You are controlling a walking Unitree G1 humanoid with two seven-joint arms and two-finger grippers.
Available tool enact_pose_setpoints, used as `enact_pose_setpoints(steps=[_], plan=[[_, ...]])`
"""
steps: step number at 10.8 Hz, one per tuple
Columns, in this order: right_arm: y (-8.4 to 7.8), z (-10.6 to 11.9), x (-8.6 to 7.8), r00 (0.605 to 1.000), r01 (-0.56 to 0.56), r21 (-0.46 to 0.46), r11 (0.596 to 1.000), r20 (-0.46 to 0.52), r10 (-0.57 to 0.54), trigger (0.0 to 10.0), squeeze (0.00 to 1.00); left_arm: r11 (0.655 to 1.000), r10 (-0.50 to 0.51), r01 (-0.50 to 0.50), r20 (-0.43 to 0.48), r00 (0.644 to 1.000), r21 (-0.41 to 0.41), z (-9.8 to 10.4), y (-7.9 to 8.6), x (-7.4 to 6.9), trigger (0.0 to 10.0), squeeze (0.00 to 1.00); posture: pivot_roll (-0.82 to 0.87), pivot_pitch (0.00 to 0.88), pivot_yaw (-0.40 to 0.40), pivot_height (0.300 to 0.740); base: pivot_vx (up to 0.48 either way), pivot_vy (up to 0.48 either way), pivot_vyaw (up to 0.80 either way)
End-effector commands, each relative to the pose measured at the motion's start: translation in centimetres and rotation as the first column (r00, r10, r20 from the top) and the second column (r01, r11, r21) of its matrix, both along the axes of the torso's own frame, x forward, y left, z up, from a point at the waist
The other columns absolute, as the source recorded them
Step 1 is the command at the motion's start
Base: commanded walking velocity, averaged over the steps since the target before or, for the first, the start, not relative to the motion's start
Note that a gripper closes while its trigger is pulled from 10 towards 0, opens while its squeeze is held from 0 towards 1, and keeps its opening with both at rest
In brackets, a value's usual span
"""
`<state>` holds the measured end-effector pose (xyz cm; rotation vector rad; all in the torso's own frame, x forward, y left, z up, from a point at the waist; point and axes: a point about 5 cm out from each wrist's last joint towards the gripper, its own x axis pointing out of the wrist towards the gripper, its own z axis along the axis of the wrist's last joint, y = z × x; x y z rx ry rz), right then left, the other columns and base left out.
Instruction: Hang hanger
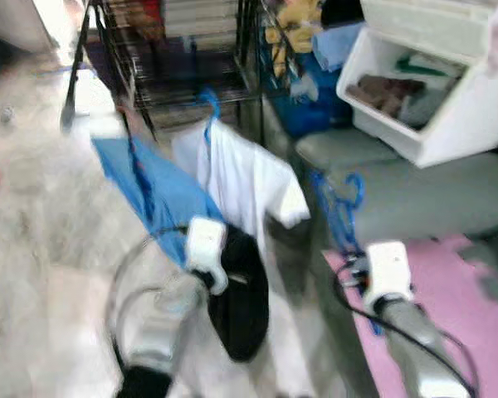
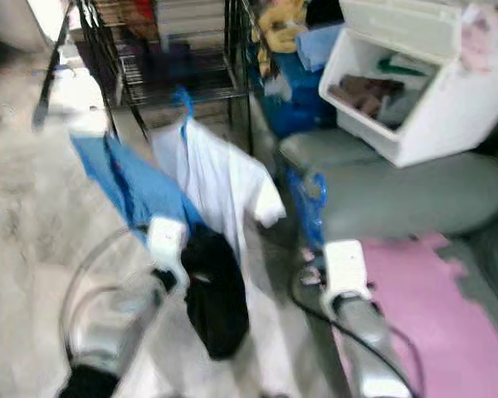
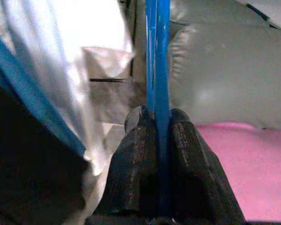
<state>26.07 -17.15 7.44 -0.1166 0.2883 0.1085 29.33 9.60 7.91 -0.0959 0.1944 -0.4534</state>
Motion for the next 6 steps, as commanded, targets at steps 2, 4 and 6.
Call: enact_pose_setpoints(steps=[2, 4, 6], plan=[[0.0, 0.2, 0.0, 1.0, -0.001, 0.007, 1.0, 0.011, 0.001, 10.0, 0.0, 0.999, -0.011, 0.01, 0.038, 0.999, 0.034, 0.4, 0.9, -0.3, 10.0, 0.0, -0.04, 0.072, 0.018, 0.74, -0.276, 0.0, 0.0], [-0.2, 0.5, 0.1, 1.0, 0.002, 0.01, 1.0, 0.021, -0.002, 10.0, 0.0, 0.997, 0.012, -0.018, 0.074, 0.997, 0.08, 0.6, 2.9, -1.1, 10.0, 0.0, -0.04, 0.07, 0.022, 0.74, -0.129, 0.0, 0.0], [-0.5, 0.8, -0.5, 0.999, 0.019, 0.054, 0.998, 0.048, -0.021, 10.0, 0.0, 0.975, 0.19, -0.202, 0.121, 0.974, 0.096, 1.2, 6.2, -2.1, 10.0, 0.0, -0.03, 0.043, 0.025, 0.74, 0.0, 0.0, 0.0]])
